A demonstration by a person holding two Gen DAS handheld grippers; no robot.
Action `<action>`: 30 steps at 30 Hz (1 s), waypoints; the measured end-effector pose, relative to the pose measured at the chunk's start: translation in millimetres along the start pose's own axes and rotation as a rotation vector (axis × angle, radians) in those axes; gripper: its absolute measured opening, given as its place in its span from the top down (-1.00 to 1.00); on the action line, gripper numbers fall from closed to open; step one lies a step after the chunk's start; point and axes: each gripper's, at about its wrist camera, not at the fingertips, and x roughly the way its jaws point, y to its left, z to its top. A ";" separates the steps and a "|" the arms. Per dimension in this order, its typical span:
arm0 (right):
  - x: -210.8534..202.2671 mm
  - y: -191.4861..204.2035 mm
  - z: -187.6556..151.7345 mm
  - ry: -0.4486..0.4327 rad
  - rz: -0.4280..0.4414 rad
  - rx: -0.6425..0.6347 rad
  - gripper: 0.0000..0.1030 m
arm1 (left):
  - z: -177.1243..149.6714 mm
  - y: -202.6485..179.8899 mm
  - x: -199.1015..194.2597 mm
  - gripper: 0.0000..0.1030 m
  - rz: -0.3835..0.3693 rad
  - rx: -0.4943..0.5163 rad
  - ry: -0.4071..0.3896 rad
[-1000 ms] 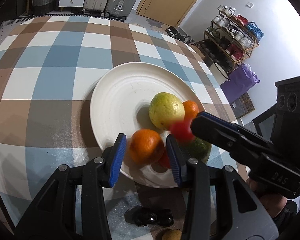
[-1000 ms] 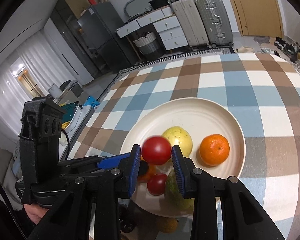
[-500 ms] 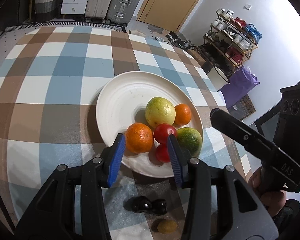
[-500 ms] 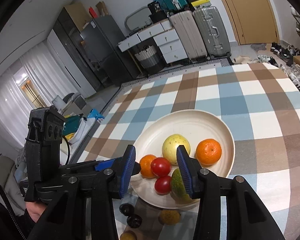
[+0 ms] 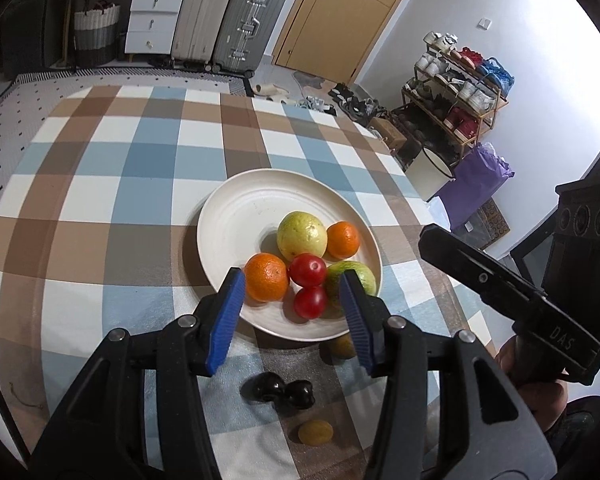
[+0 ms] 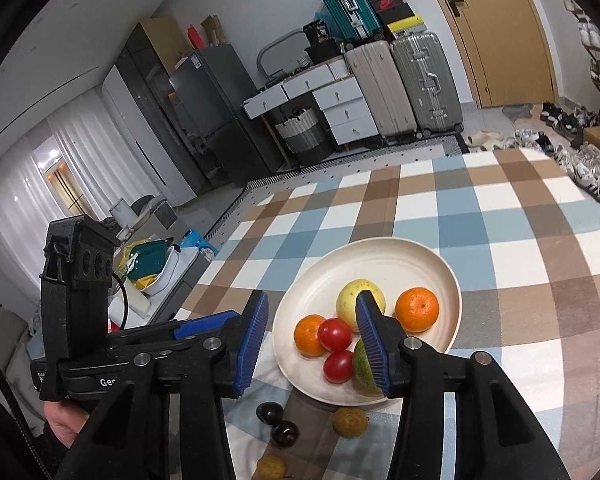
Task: Organize fruits
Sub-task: 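Withdraw both tools from the plate back toward the loose fruits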
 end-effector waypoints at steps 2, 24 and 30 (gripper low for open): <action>-5.1 2.0 -0.9 -0.005 0.000 -0.003 0.07 | -1.6 -1.3 -6.6 0.02 -0.001 -0.003 -0.012; -66.1 25.7 -27.9 -0.094 -0.008 -0.073 -0.76 | -42.0 -16.4 -66.9 -0.87 0.116 0.009 -0.126; -78.6 30.3 -35.7 -0.120 -0.008 -0.080 -0.90 | -56.6 -17.5 -75.9 -0.98 0.133 0.010 -0.145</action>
